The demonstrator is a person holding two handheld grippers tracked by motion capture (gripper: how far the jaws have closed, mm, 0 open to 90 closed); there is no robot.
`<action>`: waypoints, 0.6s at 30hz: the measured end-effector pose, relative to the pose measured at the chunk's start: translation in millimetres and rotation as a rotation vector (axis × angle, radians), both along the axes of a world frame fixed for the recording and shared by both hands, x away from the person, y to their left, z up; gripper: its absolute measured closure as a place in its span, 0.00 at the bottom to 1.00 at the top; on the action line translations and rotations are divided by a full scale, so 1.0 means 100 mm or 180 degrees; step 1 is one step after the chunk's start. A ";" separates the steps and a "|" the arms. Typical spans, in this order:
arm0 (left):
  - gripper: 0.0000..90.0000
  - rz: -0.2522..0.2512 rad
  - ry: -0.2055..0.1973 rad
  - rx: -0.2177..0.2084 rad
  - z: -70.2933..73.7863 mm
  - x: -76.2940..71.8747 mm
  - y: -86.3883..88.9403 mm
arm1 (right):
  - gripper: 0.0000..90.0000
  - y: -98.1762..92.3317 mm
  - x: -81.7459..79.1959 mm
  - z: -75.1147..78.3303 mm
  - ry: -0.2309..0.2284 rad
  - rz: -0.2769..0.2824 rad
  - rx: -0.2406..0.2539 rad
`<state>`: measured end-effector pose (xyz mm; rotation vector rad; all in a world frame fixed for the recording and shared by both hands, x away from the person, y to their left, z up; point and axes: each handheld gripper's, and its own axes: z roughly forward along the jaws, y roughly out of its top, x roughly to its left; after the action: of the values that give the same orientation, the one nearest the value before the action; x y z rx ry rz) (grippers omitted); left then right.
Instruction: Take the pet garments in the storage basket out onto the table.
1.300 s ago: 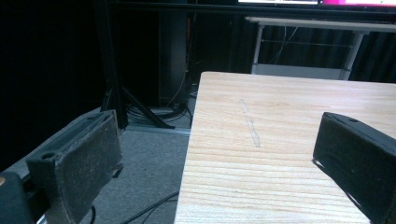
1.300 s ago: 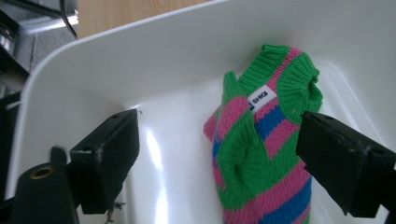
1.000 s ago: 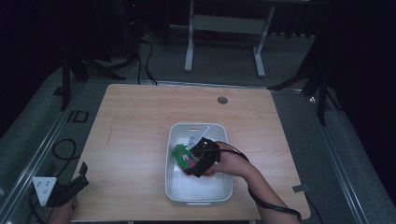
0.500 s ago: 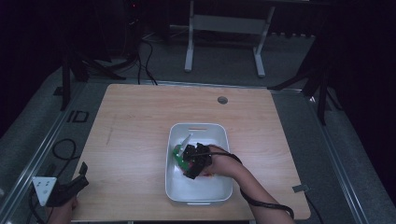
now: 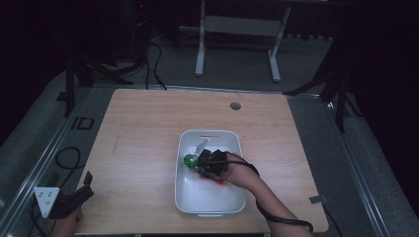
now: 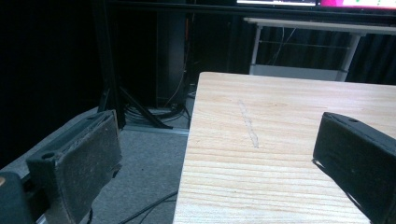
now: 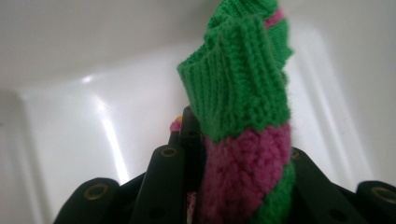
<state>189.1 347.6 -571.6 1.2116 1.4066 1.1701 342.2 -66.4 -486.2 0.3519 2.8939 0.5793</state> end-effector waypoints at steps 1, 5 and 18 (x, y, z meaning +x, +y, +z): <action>0.02 0.0004 0.0000 -0.0001 0.00 0.00 0.00 | 0.83 -0.02 0.00 0.05 -0.0003 -0.0016 0.0065; 0.01 0.0012 -0.0002 0.0005 0.00 0.00 0.00 | 0.83 -0.11 0.00 0.27 -0.0025 -0.0090 0.0242; 0.02 0.0015 0.0002 0.0008 0.00 0.00 0.00 | 0.83 -0.33 -0.10 0.99 -0.0266 -0.0159 0.0749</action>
<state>189.4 347.3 -571.6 1.2110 1.4097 1.1751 332.0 -99.2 -387.5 0.4190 2.7340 0.9062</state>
